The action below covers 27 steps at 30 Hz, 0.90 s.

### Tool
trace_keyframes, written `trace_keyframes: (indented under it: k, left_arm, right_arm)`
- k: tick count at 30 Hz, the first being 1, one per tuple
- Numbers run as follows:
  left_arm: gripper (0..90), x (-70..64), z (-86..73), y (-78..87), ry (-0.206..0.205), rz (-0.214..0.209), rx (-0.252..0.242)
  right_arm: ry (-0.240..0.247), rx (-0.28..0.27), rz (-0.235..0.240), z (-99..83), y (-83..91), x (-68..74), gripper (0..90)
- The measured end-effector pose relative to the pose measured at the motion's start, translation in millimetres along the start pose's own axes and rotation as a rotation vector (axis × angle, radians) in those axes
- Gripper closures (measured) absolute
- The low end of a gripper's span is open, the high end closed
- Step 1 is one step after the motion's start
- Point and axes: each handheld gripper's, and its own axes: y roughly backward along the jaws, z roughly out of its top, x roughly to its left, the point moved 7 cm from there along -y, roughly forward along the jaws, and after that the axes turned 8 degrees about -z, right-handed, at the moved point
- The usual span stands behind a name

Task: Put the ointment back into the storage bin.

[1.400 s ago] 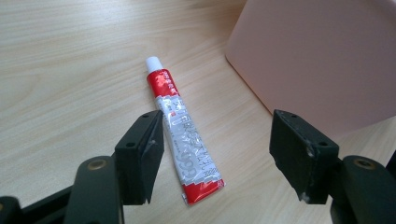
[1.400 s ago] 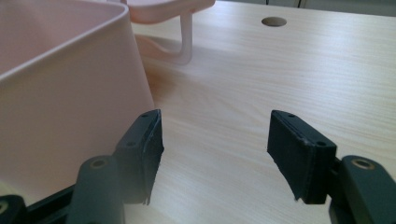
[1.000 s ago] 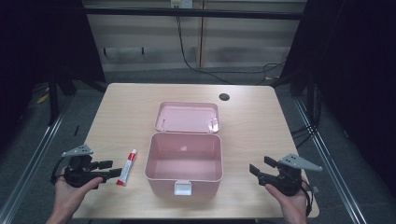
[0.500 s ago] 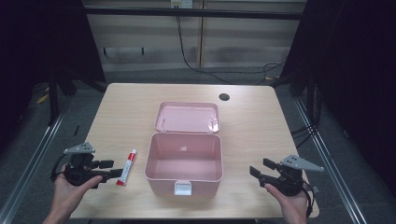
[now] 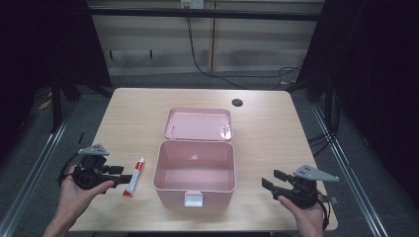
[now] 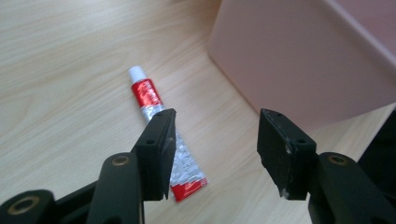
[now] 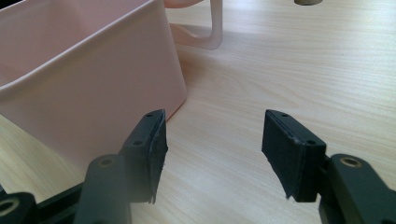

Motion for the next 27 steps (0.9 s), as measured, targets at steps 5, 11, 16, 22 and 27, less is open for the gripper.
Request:
trace_keyframes:
  k: [5, 11, 16, 22, 27]
  left_arm:
    - [49.6, 7.3, 4.1, -1.9, 0.007, 0.018, 0.042]
    - [52.0, 14.0, 6.5, -6.7, 0.018, 0.036, 0.086]
    - [54.6, 16.0, 8.6, -11.6, 0.027, 0.036, 0.135]
    - [56.8, 19.8, 18.2, -16.1, 0.034, 0.047, 0.162]
    - [56.8, 20.2, 26.2, -21.0, 0.046, 0.045, 0.203]
  right_arm:
    - [0.012, 0.004, 0.006, 0.0, -0.1, 2.4, 40.6]
    - [0.015, 0.009, 0.015, -1.0, 0.0, 3.5, 40.4]
    - [0.02, 0.01, 0.016, -1.0, 0.1, 4.2, 40.6]
    - [0.015, 0.008, 0.015, -0.6, -1.6, 2.9, 40.6]
    - [0.022, 0.018, 0.025, -1.4, -2.2, 5.4, 40.6]
